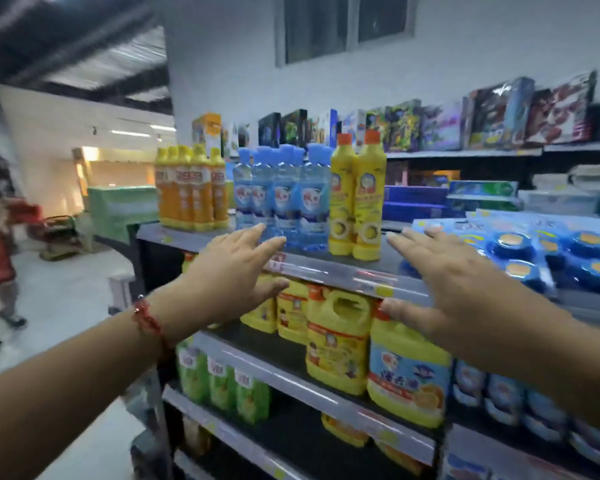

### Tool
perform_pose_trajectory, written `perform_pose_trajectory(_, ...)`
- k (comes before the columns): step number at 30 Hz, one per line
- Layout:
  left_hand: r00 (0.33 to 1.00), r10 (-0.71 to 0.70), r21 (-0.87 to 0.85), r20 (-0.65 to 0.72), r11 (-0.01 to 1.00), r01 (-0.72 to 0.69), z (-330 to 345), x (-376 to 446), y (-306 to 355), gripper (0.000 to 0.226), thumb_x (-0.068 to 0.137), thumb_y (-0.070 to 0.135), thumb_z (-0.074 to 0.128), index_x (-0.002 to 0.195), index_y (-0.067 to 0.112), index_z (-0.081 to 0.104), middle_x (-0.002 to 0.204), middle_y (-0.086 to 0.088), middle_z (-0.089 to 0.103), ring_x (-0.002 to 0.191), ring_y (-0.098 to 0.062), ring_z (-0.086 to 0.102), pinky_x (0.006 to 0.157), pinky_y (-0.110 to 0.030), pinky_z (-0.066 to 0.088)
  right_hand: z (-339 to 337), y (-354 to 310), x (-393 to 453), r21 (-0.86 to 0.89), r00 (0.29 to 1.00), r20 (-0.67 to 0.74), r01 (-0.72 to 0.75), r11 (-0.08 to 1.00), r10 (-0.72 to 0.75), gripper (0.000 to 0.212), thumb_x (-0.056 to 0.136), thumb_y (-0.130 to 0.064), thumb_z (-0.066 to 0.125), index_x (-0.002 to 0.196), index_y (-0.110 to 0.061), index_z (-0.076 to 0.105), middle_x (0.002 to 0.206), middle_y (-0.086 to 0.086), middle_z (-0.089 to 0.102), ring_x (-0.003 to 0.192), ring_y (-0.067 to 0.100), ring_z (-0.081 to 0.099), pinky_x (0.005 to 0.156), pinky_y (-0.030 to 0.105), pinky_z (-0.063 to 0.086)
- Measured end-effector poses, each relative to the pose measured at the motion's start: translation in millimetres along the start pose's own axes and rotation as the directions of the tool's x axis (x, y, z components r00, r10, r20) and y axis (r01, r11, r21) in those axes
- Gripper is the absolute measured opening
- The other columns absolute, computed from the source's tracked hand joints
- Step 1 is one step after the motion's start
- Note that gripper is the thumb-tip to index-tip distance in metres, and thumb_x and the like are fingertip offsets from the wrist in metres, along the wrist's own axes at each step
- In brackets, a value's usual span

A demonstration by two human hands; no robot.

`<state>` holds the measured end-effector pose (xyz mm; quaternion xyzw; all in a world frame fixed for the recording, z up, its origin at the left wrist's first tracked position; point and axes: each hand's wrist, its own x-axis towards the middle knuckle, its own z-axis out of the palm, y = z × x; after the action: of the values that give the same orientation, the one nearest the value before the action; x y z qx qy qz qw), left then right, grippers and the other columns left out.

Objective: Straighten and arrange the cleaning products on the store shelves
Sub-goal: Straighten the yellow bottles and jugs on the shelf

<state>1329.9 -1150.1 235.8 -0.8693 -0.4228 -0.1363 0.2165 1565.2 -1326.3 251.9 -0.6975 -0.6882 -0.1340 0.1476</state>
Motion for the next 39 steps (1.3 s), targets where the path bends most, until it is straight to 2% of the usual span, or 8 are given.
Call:
perform_pose_trajectory(6, 0.991, -0.123, 0.073, 0.048, 0.990, 0.119, -43.9, -3.8, -143.2, 0.079, 0.098, 0.066, 0.043, 0.163, 0.031, 0.016, 0.170, -0.003, 0.015, 0.154, -0.024, 0.023, 0.122, -0.036, 0.024, -18.6, -119.5, 133.3, 0.091, 0.989, -0.075, 0.136, 0.987, -0.129, 0.081, 0.096, -0.051, 0.059, 0.160, -0.024, 0.018, 0.166, -0.003, 0.023, 0.152, 0.016, 0.020, 0.120, 0.030, 0.020)
perform_pose_trajectory(12, 0.972, -0.205, 0.049, 0.118, 0.979, 0.200, -45.2, 1.6, -242.5, 0.079, 0.097, 0.067, 0.045, 0.162, 0.036, 0.013, 0.170, 0.000, 0.015, 0.153, -0.026, 0.026, 0.120, -0.044, 0.030, -8.5, -200.3, 224.8, 0.143, 0.993, -0.004, 0.116, 0.983, -0.116, 0.080, 0.096, -0.046, 0.063, 0.159, -0.022, 0.021, 0.163, 0.003, 0.032, 0.146, 0.023, 0.033, 0.118, 0.040, 0.031)
perform_pose_trajectory(18, 0.969, -0.222, 0.030, 0.109, 0.975, 0.220, -20.0, 31.9, -317.4, 0.078, 0.099, 0.063, 0.047, 0.162, 0.033, 0.014, 0.170, 0.002, 0.017, 0.151, -0.025, 0.030, 0.117, -0.042, 0.035, 14.9, -240.8, 311.4, 0.092, 0.993, 0.034, 0.105, 0.990, -0.109, 0.078, 0.091, -0.050, 0.067, 0.155, -0.026, 0.029, 0.157, -0.001, 0.041, 0.136, 0.022, 0.047, 0.111, 0.041, 0.044)
perform_pose_trajectory(23, 0.976, -0.195, 0.021, 0.100, 0.981, 0.194, 20.4, 79.4, -365.2, 0.078, 0.098, 0.062, 0.049, 0.162, 0.034, 0.014, 0.169, 0.002, 0.020, 0.149, -0.023, 0.033, 0.113, -0.039, 0.040, 39.9, -245.1, 383.6, -0.019, 0.993, 0.043, 0.114, 0.993, -0.113, 0.089, 0.091, -0.058, 0.062, 0.160, -0.026, 0.016, 0.165, -0.002, 0.028, 0.147, 0.021, 0.033, 0.117, 0.040, 0.035)
perform_pose_trajectory(29, 0.982, -0.147, 0.061, 0.119, 0.988, 0.141, 82.2, 151.3, -436.0, 0.082, 0.096, 0.068, 0.045, 0.161, 0.043, 0.001, 0.172, 0.007, 0.002, 0.156, -0.020, 0.019, 0.122, -0.040, 0.027, 68.6, -237.3, 474.6, -0.033, 0.993, -0.045, 0.111, 0.993, -0.112, 0.089, 0.094, -0.055, 0.060, 0.161, -0.025, 0.009, 0.167, -0.006, 0.018, 0.152, 0.015, 0.021, 0.121, 0.034, 0.022)
perform_pose_trajectory(32, 0.987, -0.140, 0.035, 0.076, 0.990, 0.137, 107.0, 183.5, -471.0, 0.082, 0.097, 0.068, 0.043, 0.159, 0.045, -0.005, 0.171, 0.006, -0.002, 0.156, -0.020, 0.018, 0.121, -0.039, 0.029, 75.9, -242.9, 523.1, -0.030, 0.989, -0.096, 0.112, 0.993, -0.114, 0.090, 0.094, -0.054, 0.059, 0.161, -0.025, 0.006, 0.168, -0.007, 0.013, 0.153, 0.013, 0.016, 0.121, 0.030, 0.017)
perform_pose_trajectory(36, 0.994, -0.109, -0.047, -0.017, 0.993, 0.108, 130.8, 222.2, -506.5, 0.085, 0.096, 0.068, 0.043, 0.158, 0.046, -0.011, 0.171, 0.006, -0.002, 0.156, -0.020, 0.018, 0.120, -0.040, 0.030, 73.5, -263.0, 581.3, -0.035, 0.987, -0.120, 0.102, 0.994, -0.106, 0.087, 0.093, -0.052, 0.062, 0.161, -0.028, 0.013, 0.167, -0.004, 0.021, 0.150, 0.017, 0.026, 0.117, 0.033, 0.028)
perform_pose_trajectory(39, 0.996, -0.058, -0.128, -0.072, 0.991, 0.048, 146.8, 254.9, -530.0, 0.089, 0.094, 0.072, 0.044, 0.157, 0.047, -0.013, 0.172, 0.006, -0.001, 0.156, -0.019, 0.018, 0.120, -0.043, 0.031, 80.5, -273.6, 616.9, -0.113, 0.996, -0.042, 0.077, 0.991, -0.082, 0.084, 0.093, -0.053, 0.063, 0.160, -0.034, 0.016, 0.164, -0.005, 0.029, 0.143, 0.019, 0.038, 0.111, 0.035, 0.038)
